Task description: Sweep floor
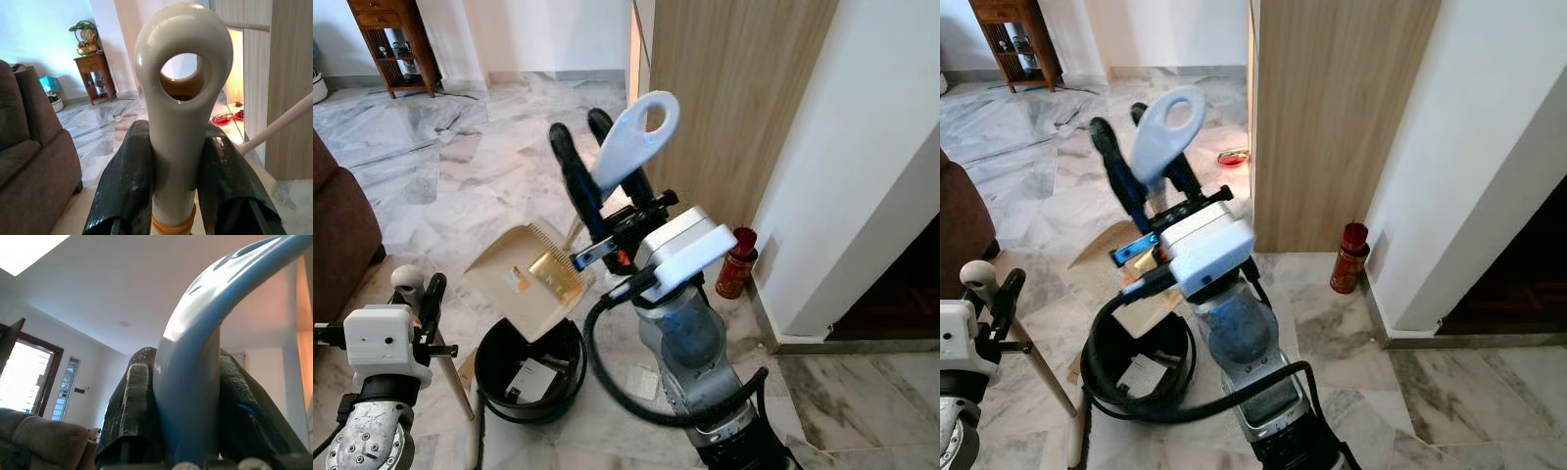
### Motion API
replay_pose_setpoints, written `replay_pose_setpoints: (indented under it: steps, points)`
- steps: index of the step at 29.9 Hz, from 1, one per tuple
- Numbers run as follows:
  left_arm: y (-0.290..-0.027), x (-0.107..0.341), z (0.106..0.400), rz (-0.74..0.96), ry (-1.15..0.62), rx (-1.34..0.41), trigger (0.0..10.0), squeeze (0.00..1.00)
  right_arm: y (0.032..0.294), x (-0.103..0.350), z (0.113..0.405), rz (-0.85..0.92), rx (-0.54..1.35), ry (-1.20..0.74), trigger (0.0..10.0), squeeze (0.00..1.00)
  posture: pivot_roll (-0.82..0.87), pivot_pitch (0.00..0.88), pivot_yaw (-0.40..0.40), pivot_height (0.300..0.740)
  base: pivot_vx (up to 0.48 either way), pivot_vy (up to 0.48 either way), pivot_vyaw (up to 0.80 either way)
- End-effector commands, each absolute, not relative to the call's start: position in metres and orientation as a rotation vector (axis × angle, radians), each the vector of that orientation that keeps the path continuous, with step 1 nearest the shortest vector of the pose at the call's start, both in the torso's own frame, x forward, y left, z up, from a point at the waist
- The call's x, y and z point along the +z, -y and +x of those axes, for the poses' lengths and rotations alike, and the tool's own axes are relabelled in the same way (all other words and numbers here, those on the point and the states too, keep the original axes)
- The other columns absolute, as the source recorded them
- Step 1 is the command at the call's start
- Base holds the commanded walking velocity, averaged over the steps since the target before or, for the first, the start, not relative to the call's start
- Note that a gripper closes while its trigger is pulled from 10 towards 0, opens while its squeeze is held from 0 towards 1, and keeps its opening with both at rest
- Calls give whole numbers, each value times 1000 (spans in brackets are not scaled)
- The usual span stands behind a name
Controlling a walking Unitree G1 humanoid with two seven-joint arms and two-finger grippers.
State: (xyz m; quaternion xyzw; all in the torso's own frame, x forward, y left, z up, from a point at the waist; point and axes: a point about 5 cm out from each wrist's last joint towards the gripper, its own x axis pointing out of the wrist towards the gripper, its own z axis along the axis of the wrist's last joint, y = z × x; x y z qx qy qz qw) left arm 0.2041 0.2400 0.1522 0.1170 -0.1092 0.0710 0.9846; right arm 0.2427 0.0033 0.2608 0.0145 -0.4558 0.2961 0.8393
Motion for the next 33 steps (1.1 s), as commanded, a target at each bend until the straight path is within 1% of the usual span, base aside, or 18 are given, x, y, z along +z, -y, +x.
replay_pose_setpoints:
  steps: [1,6,8,17,33]
  points:
    - [-238,160,206,256,272,133,10000,0,-3,282,225,64,638,1113,10000,0,187,44,5,740,0,0,0]
    - [-238,160,206,255,273,133,10000,0,-9,279,225,43,688,1093,10000,0,187,44,5,740,0,0,0]
    - [-237,159,207,251,276,133,10000,0,-17,271,221,-30,763,1095,10000,0,183,43,-1,740,0,0,0]
    - [-236,158,207,242,278,138,10000,0,-18,270,218,-55,765,1114,10000,0,181,43,-5,740,0,0,0]
    - [-235,157,208,237,279,135,10000,0,-15,269,223,-84,730,1109,10000,0,180,41,-8,740,0,0,0]
